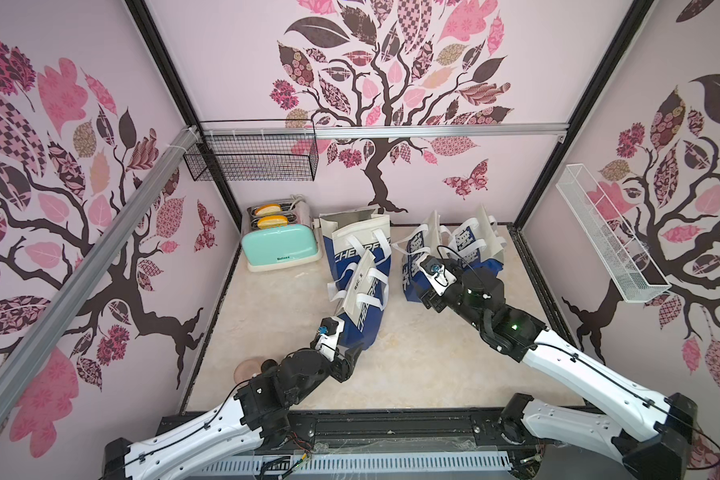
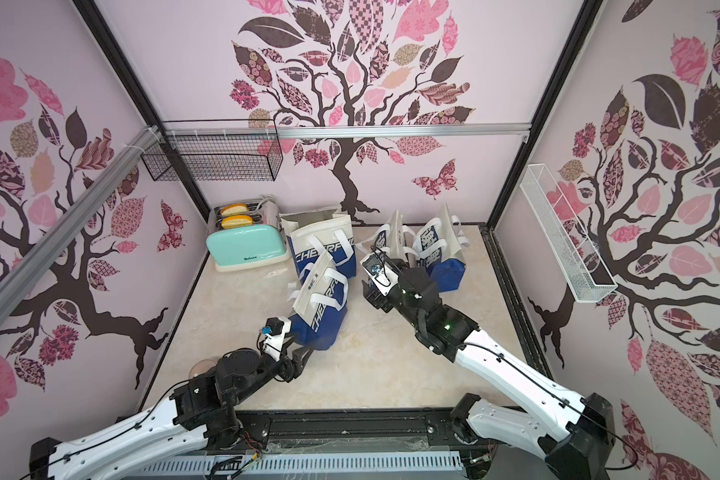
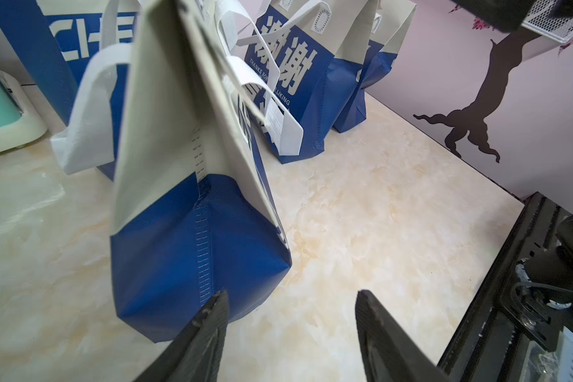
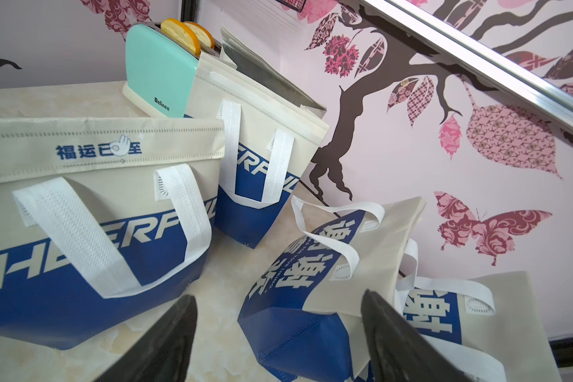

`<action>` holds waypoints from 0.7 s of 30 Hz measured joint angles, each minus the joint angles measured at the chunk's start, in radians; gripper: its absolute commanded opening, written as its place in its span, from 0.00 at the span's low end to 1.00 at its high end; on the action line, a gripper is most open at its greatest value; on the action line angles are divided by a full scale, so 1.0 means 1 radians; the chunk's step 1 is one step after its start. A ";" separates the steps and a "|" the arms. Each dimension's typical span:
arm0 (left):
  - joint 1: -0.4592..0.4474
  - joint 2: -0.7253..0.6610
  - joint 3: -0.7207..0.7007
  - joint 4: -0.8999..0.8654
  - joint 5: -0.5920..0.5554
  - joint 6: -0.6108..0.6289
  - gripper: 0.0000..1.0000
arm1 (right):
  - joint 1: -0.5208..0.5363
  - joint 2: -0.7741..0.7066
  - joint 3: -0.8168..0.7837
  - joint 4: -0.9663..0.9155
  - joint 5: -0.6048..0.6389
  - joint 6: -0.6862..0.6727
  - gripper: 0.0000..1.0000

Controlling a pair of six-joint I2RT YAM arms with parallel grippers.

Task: Open the takeout bag
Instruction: Move the takeout bag to the center of the board.

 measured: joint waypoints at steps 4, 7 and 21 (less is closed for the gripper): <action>-0.003 -0.009 -0.076 0.124 -0.102 -0.024 0.68 | 0.001 0.010 0.010 0.037 -0.019 -0.025 0.79; -0.003 0.032 -0.133 0.277 -0.150 -0.024 0.69 | 0.002 0.007 0.007 0.082 -0.044 -0.041 0.80; 0.003 0.412 -0.197 0.879 -0.159 0.090 0.56 | 0.050 0.118 -0.221 0.480 -0.197 -0.263 0.76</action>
